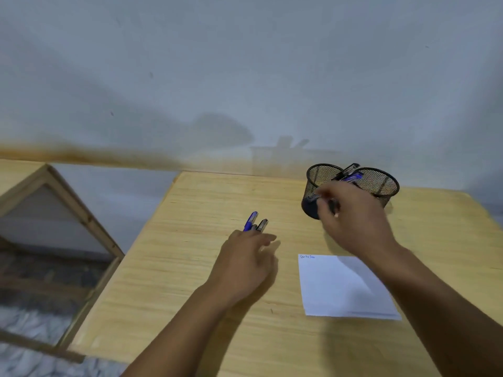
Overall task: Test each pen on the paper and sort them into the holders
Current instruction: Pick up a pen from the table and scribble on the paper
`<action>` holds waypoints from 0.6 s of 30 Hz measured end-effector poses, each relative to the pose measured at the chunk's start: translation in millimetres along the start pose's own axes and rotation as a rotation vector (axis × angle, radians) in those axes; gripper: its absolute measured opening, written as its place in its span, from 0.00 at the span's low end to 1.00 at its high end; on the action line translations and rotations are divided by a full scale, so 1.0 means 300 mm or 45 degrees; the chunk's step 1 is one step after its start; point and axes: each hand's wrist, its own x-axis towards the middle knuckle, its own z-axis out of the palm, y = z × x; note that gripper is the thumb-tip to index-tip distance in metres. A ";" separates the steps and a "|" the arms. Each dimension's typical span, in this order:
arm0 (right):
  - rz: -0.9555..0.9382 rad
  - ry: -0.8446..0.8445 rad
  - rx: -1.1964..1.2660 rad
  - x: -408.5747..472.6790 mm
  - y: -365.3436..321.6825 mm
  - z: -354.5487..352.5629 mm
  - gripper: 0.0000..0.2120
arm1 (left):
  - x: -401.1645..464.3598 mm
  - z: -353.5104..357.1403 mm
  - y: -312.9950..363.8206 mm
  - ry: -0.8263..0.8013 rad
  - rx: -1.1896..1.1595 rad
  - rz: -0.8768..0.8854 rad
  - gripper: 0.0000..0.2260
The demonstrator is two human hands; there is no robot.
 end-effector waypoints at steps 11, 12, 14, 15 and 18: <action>-0.049 -0.805 -0.230 -0.006 -0.124 0.293 0.31 | -0.135 -0.124 -0.118 -0.178 0.478 0.204 0.24; -0.067 -0.801 -0.266 -0.003 -0.129 0.310 0.30 | -0.132 -0.122 -0.124 -0.174 0.505 0.227 0.24; -0.085 -0.756 -0.284 0.001 -0.130 0.334 0.24 | -0.123 -0.118 -0.127 -0.167 0.552 0.267 0.23; -0.083 -0.734 -0.273 0.003 -0.126 0.341 0.20 | -0.120 -0.118 -0.128 -0.160 0.567 0.288 0.22; -0.023 -0.719 -0.161 0.017 -0.105 0.322 0.11 | -0.121 -0.124 -0.135 -0.085 0.574 0.370 0.16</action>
